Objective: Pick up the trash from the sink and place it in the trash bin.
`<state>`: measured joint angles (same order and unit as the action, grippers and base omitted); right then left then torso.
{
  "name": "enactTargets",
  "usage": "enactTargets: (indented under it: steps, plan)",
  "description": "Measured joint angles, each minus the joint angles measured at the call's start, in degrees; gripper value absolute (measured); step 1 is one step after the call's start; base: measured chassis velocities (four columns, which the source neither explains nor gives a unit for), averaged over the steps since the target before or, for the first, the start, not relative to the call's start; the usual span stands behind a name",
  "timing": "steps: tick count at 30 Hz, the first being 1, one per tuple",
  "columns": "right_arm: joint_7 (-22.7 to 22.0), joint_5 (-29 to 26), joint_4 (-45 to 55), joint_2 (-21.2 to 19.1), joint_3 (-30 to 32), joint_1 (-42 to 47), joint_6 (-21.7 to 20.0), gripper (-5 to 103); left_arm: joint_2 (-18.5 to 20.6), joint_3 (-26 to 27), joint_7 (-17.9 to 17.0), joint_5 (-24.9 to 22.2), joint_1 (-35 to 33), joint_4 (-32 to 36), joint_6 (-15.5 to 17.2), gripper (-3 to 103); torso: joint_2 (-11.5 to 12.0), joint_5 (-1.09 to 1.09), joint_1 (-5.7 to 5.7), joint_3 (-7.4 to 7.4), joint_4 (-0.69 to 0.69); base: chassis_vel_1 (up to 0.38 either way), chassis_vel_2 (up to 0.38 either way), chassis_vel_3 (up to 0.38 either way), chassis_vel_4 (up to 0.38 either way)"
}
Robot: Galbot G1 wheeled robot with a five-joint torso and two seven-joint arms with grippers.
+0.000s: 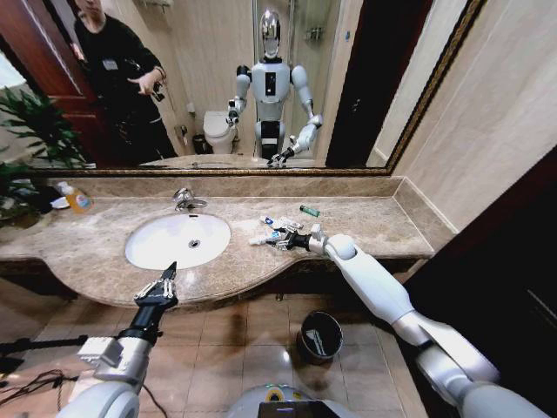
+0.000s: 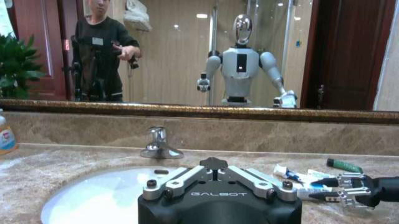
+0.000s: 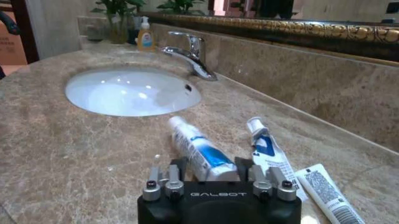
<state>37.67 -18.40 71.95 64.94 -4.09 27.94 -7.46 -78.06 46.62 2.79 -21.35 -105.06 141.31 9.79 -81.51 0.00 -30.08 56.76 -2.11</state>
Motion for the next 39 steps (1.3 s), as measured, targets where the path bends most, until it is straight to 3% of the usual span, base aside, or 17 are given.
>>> enactTargets:
  steps: [1,2,4,5,6,7,9,10,20,30,34,37,39]
  plan:
    - [0.0,0.0,0.0,0.0,0.0,0.0,0.0,60,0.0,0.0,0.0,0.0,0.0,0.0,0.0,0,0.0,0.0,0.0,0.0,0.0,0.0,0.0,0.0,0.0]
    - [-0.01,-0.01,0.06,-0.05,0.0,0.03,0.0,49,0.0,0.0,0.0,0.0,0.0,0.0,0.0,0,0.0,0.0,0.0,0.0,0.0,0.0,0.0,0.0,0.0]
    - [-0.01,-0.03,0.13,-0.09,0.02,0.05,0.0,49,0.0,0.0,0.0,0.0,0.0,0.0,0.0,0,0.0,0.0,0.0,0.0,0.0,0.0,0.0,0.0,0.0]
    - [-0.02,-0.05,0.24,-0.14,0.04,0.08,0.0,38,0.0,0.0,0.0,0.0,0.0,0.0,0.0,0,0.0,0.0,0.0,0.0,0.0,0.0,0.0,0.0,0.0]
    - [-0.04,-0.09,0.39,-0.19,0.12,0.16,0.0,38,0.0,0.0,0.0,0.0,0.0,0.0,0.0,0,0.0,0.0,0.0,0.0,0.0,0.0,0.0,0.0,0.0]
    - [-0.05,-0.12,0.52,-0.23,0.2,0.26,0.0,30,0.0,0.0,0.0,0.0,0.0,0.0,0.0,0,0.0,0.0,0.0,0.0,0.0,0.0,0.0,0.0,0.0]
    - [-0.1,-0.17,0.76,-0.32,0.26,0.43,0.0,30,0.0,0.0,0.0,0.0,0.0,0.0,0.0,0,0.0,0.0,0.0,0.0,0.0,0.0,0.0,0.0,0.0]
    - [-0.16,-0.22,0.97,-0.4,0.32,0.63,0.0,25,0.0,0.0,0.0,0.0,0.0,0.0,0.0,0,0.0,0.0,0.0,0.0,0.0,0.0,0.0,0.0,0.0]
    - [-1.05,-1.24,3.27,-1.2,0.42,1.77,-0.25,25,0.0,0.0,0.0,0.0,0.0,0.0,0.0,0,0.0,0.0,0.0,0.0,0.0,0.0,0.0,0.0,0.0]
    - [-5.1,-6.59,9.34,-3.66,2.64,4.18,-1.25,25,0.0,0.0,0.0,0.0,0.0,0.0,0.0,0,0.0,0.01,0.0,0.0,0.0,0.0,0.0,0.0,0.0]
    - [-10.04,-11.55,17.16,-7.41,7.76,8.95,-2.45,25,0.0,0.0,0.02,0.0,0.0,0.0,0.0,0,0.0,0.01,0.0,0.0,-0.01,0.0,0.0,0.0,0.0]
    - [-11.82,-12.24,20.08,-8.98,10.02,11.74,-2.54,25,0.0,0.0,0.04,0.0,0.0,0.0,0.0,0,0.0,0.01,0.0,-0.01,-0.01,0.0,0.0,0.0,0.0]
    - [-13.9,-13.72,26.08,-12.18,15.46,18.91,-3.46,25,0.0,0.0,0.01,0.0,0.0,0.0,0.0,0,0.0,0.03,0.0,-0.01,0.0,0.0,0.0,0.0,0.0]
